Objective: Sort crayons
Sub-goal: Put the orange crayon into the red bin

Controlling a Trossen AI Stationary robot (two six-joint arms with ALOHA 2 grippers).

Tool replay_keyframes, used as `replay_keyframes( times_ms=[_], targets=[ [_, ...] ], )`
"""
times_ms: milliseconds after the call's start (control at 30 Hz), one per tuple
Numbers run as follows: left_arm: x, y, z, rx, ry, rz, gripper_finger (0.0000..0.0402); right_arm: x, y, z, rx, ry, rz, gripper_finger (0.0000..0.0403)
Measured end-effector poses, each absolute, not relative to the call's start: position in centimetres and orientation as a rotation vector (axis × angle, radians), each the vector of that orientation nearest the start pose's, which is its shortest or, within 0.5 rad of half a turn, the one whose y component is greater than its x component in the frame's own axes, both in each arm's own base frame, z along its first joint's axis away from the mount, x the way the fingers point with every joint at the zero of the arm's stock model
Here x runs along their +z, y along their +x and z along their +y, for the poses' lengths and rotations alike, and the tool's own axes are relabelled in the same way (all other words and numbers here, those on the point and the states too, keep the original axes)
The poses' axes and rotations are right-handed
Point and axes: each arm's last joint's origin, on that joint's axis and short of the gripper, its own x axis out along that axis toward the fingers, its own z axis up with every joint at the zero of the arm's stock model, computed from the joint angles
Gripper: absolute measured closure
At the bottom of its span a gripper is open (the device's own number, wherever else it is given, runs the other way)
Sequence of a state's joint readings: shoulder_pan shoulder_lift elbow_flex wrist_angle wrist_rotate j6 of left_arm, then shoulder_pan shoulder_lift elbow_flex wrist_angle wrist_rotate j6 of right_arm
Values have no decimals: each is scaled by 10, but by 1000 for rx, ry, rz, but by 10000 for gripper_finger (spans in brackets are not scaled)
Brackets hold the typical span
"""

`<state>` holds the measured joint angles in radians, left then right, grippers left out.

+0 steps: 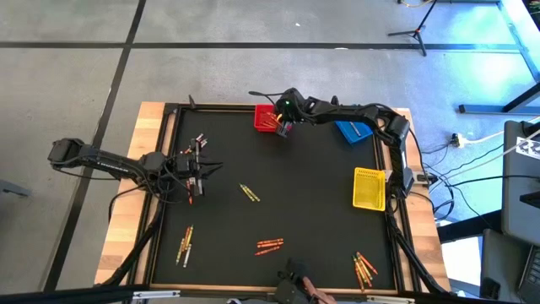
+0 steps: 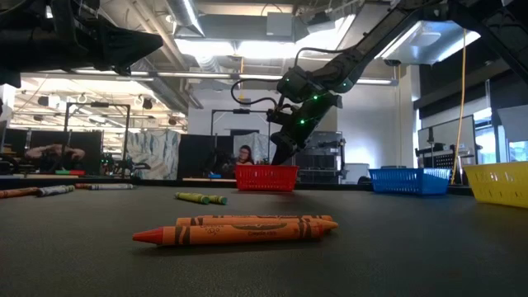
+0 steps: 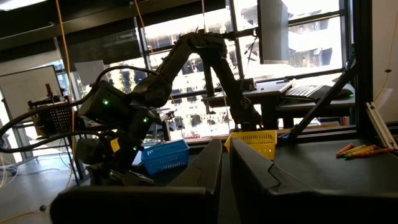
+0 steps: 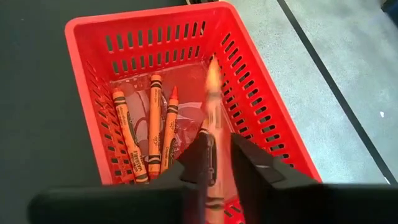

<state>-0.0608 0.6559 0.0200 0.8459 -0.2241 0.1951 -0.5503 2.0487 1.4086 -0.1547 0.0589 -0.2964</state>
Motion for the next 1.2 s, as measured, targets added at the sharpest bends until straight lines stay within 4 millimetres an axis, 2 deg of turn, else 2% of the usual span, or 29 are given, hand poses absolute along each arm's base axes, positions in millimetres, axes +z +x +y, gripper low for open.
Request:
replay_keyframes(
  times_ms=[133, 300, 367, 500, 633, 800, 933, 1200],
  targets=[
    [187, 138, -2, 182, 164, -192, 376, 171, 375, -232, -454, -77, 858, 290],
    [187, 138, -2, 182, 164, -191, 376, 171, 376, -229, -445, -78, 864, 273],
    [187, 138, -2, 182, 164, -192, 376, 177, 376, -225, -438, -82, 867, 272],
    [187, 138, -2, 184, 164, -191, 376, 200, 376, -207, -410, -100, 854, 272],
    [187, 138, -2, 185, 164, -191, 376, 224, 376, -178, -356, -107, 851, 272],
    [187, 138, -2, 185, 164, -191, 376, 246, 380, -130, -254, -144, 844, 271],
    [187, 138, -2, 185, 164, -191, 376, 251, 384, -91, -164, -165, 861, 271],
    [187, 138, -2, 185, 164, -192, 376, 246, 391, -8, 17, -206, 873, 271]
  ],
)
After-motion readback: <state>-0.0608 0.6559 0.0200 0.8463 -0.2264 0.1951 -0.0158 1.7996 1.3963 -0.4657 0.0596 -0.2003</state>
